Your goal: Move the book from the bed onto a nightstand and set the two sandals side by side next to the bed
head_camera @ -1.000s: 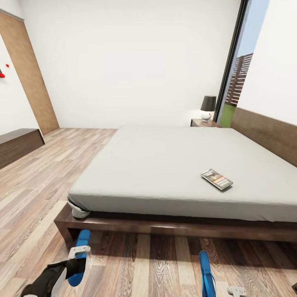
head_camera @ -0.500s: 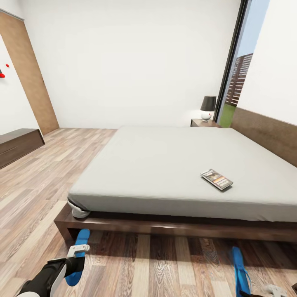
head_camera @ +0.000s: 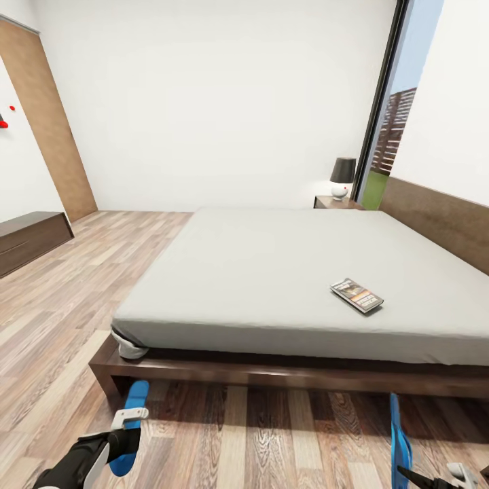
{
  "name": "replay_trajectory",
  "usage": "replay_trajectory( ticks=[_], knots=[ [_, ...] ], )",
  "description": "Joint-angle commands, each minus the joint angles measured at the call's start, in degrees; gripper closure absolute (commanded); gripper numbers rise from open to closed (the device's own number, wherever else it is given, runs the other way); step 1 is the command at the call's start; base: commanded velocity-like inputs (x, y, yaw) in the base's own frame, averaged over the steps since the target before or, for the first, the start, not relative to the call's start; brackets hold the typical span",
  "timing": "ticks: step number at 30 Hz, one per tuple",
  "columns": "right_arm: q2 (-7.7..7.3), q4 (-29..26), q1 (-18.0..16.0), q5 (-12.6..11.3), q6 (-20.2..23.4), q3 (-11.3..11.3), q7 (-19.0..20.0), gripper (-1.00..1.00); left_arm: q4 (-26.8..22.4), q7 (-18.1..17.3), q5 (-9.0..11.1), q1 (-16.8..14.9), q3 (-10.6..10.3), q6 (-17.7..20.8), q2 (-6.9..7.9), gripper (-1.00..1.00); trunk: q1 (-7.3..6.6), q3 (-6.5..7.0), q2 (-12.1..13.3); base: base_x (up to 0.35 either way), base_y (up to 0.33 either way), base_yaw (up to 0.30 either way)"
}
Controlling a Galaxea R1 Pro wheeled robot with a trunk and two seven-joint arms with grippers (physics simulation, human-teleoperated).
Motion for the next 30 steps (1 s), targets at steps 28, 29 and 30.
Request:
replay_trajectory(
  ticks=[28, 29, 30],
  knots=[
    [0.41, 0.04, -0.06, -0.16, 0.22, -0.12, 2.36, 1.0, 0.07, -0.5, -0.84, 0.03, 0.38, 0.29, -0.13, 1.0, 3.28, -2.75, -6.04, 0.0, 0.0, 0.0],
    [0.41, 0.03, -0.06, -0.15, 0.22, -0.12, 2.36, 1.0, 0.07, -0.5, -0.84, 0.03, 0.38, 0.29, -0.13, 1.0, 3.5, -2.93, -6.44, 0.0, 0.0, 0.0],
    [0.41, 0.03, -0.06, -0.15, 0.22, -0.12, 2.36, 1.0, 0.07, -0.5, -0.84, 0.03, 0.38, 0.29, -0.12, 1.0, 3.72, -3.11, -6.84, 0.0, 0.0, 0.0]
  ],
)
